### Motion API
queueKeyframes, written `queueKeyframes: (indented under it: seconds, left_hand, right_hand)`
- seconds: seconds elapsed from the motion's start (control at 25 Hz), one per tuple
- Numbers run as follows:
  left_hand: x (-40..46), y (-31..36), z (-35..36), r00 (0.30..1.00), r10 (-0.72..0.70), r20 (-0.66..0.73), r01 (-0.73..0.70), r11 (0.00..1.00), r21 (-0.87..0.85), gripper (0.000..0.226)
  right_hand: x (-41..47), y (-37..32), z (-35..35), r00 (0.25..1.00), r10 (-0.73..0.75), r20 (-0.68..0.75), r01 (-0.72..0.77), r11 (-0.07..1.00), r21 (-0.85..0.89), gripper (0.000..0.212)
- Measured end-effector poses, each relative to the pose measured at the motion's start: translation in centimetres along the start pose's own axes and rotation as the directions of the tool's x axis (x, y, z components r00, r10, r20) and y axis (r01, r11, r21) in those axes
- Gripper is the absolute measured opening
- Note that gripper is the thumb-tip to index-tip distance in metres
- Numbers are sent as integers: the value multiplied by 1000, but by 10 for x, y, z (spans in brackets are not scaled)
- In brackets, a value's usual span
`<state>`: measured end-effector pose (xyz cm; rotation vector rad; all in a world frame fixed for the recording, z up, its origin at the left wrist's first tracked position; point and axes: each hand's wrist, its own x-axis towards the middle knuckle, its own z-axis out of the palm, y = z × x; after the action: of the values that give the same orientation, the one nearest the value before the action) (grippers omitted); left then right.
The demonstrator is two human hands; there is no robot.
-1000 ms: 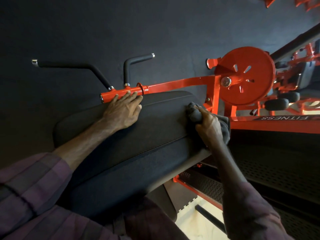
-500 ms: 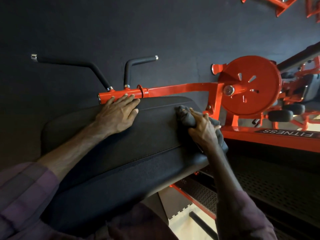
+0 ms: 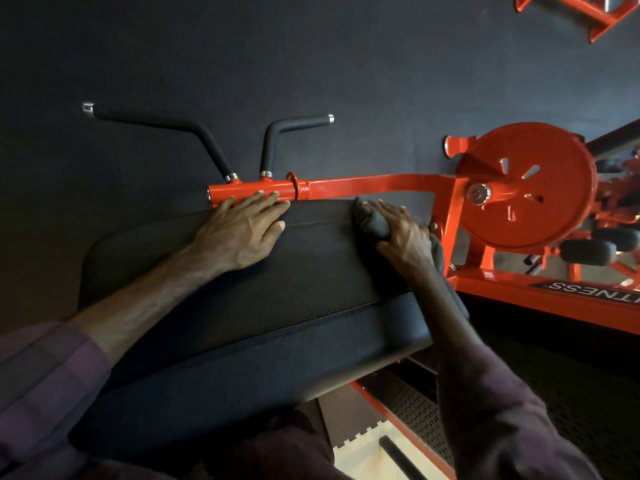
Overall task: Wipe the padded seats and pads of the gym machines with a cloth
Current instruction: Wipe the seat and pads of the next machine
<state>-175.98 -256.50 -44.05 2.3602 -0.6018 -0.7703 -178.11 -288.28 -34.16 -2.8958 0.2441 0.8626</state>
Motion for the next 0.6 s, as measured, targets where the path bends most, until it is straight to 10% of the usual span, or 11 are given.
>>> queueKeyframes:
  seconds: [0.2,0.36,0.6]
  left_hand:
    - [-5,-4,-12,998,2,60,1,999,-54,67]
    - [-8,-5,-15,999,0,45,3,998,-58,85]
    - [-21,-19,-20,999,-42,30,43,999,-31,72]
  right_hand:
    - [7,-14,-10,987,153,-41,-150,986,74,85]
    - [-1,-48,20,986,-141,93,138,990,32,97]
    - [10,-47,6,999,35,3,-35,999,8,95]
